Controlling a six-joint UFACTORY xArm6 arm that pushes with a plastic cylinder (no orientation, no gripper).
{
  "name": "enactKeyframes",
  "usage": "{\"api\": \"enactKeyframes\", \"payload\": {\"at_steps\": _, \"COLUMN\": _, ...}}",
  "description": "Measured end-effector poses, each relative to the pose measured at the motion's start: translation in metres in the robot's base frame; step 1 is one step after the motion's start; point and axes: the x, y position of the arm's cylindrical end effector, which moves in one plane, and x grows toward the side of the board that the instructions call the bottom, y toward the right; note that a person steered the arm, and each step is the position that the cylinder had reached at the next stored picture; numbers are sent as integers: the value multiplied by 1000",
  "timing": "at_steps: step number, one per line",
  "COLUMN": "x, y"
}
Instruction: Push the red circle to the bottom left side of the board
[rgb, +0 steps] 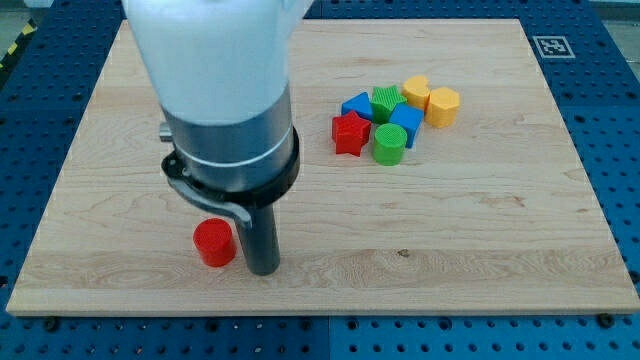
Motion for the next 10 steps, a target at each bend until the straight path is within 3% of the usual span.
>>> {"api": "enactKeyframes", "payload": {"at_steps": 1, "x": 0, "y": -22}}
{"api": "enactKeyframes", "payload": {"at_steps": 3, "x": -3, "y": 25}}
{"api": "enactKeyframes", "payload": {"at_steps": 4, "x": -29, "y": 12}}
{"api": "enactKeyframes", "payload": {"at_steps": 6, "x": -39, "y": -71}}
{"api": "enactKeyframes", "payload": {"at_steps": 7, "x": -53, "y": -67}}
{"api": "enactKeyframes", "payload": {"at_steps": 8, "x": -45, "y": -17}}
{"api": "enactKeyframes", "payload": {"at_steps": 9, "x": 9, "y": 5}}
{"api": "enactKeyframes", "payload": {"at_steps": 10, "x": 17, "y": -39}}
